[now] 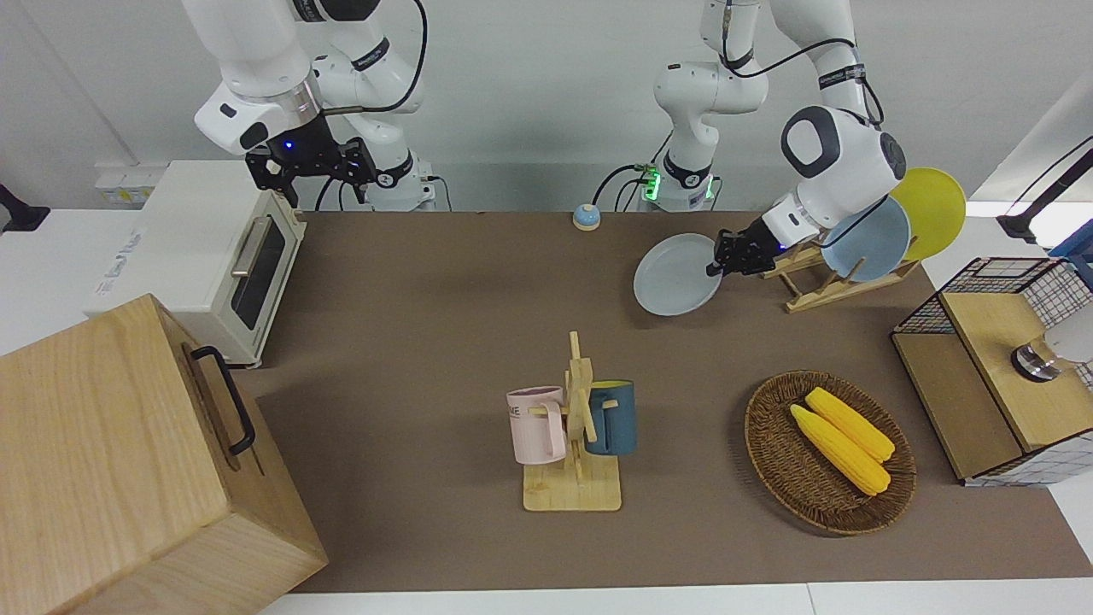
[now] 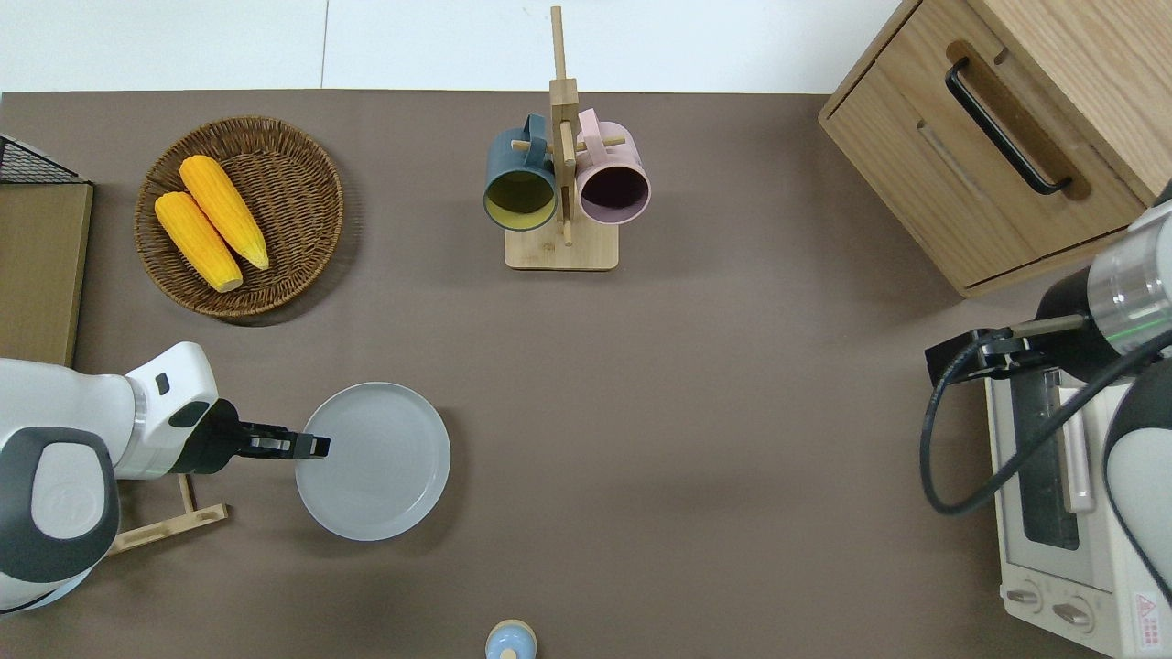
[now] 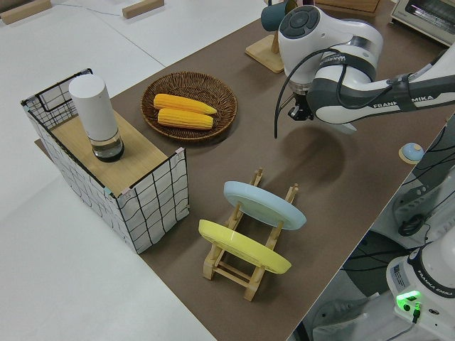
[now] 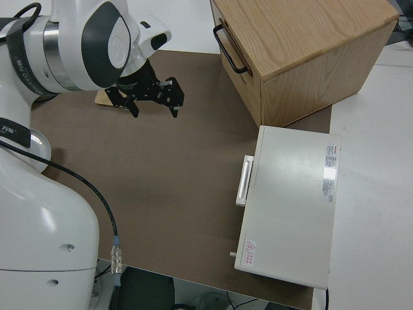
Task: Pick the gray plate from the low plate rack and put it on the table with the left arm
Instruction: 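Carry the plate farther from the rack and lower it onto the table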
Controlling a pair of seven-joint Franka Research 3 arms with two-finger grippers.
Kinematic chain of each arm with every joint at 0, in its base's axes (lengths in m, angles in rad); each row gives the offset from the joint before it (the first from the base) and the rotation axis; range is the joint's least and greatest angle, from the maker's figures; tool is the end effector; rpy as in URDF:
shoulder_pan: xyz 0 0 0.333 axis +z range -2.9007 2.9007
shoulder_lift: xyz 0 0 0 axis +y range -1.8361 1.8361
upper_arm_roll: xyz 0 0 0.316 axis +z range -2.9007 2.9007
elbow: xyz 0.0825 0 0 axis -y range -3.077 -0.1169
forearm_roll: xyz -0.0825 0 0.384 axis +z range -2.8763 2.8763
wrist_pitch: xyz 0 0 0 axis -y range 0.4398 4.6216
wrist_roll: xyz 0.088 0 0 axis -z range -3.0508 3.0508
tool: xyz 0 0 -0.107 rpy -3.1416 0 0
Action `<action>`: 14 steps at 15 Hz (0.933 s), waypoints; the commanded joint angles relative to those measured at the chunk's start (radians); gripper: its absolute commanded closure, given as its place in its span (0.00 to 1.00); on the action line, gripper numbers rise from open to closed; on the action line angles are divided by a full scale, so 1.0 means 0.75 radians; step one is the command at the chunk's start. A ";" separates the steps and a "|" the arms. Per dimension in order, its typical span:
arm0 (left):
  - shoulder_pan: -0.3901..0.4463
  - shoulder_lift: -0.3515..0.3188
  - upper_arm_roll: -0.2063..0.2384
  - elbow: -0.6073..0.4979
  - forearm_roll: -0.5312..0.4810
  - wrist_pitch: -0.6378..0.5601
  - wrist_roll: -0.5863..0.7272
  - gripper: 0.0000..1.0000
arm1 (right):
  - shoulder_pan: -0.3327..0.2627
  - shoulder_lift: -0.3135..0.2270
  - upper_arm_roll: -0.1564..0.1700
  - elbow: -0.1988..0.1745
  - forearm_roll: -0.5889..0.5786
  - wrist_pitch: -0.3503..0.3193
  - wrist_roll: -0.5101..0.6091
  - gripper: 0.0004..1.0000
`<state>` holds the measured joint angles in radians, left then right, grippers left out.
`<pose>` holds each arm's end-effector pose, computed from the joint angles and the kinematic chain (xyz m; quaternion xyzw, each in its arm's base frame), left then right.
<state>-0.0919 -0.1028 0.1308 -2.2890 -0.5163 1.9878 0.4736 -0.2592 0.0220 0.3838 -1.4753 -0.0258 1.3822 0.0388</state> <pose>0.4815 -0.0116 0.3858 0.9650 -0.0850 -0.0360 0.2455 0.5375 0.0615 0.6421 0.9975 0.0413 -0.0558 0.0133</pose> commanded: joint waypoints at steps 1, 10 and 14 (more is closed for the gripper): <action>-0.016 0.053 0.012 -0.045 -0.050 0.084 0.078 0.82 | -0.031 -0.003 0.028 0.008 -0.009 -0.014 0.016 0.02; -0.016 0.094 0.010 -0.043 -0.056 0.092 0.099 0.36 | -0.031 -0.003 0.028 0.010 -0.009 -0.016 0.016 0.02; -0.010 0.096 0.012 -0.036 -0.042 0.094 0.099 0.19 | -0.031 -0.003 0.028 0.008 -0.009 -0.014 0.016 0.02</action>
<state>-0.0946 -0.0291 0.1315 -2.3106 -0.5400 2.0380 0.5315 -0.2592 0.0220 0.3838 -1.4753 -0.0258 1.3822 0.0388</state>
